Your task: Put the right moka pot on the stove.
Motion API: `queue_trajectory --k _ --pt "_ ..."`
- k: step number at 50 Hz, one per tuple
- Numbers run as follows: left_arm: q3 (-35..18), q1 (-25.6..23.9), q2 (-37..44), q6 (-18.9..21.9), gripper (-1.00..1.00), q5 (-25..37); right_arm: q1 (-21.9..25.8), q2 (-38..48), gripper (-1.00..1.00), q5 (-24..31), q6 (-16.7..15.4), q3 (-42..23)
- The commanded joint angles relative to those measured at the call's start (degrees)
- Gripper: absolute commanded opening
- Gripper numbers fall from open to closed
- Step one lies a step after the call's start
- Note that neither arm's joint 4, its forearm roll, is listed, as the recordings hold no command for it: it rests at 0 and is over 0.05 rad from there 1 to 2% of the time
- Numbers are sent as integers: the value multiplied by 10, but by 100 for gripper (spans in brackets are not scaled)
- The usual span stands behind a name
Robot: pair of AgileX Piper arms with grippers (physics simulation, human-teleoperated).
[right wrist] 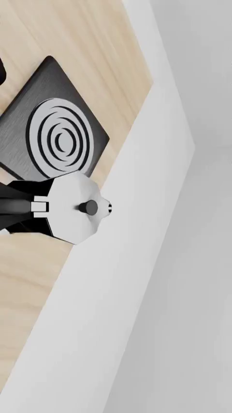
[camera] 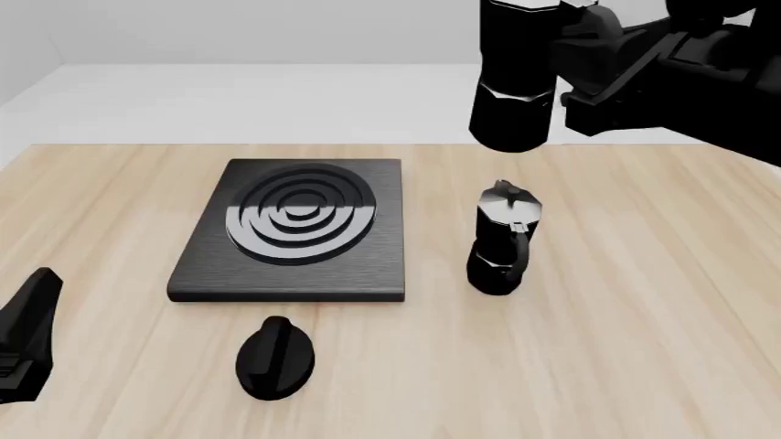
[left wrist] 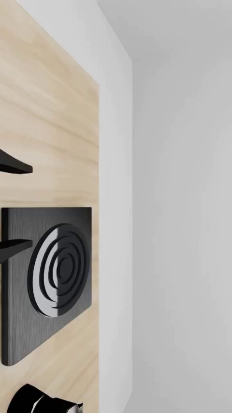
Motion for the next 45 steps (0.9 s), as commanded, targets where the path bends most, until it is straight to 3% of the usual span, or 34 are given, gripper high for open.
queue_trajectory --k 1,28,45 --pt "0 0 0 0 100 0 49 55 -100 -48 5 -39" --pt "0 0 0 0 100 0 122 221 -100 -176 -23 -81" --pt "0 0 0 0 100 0 158 302 -100 -265 -8 -83"
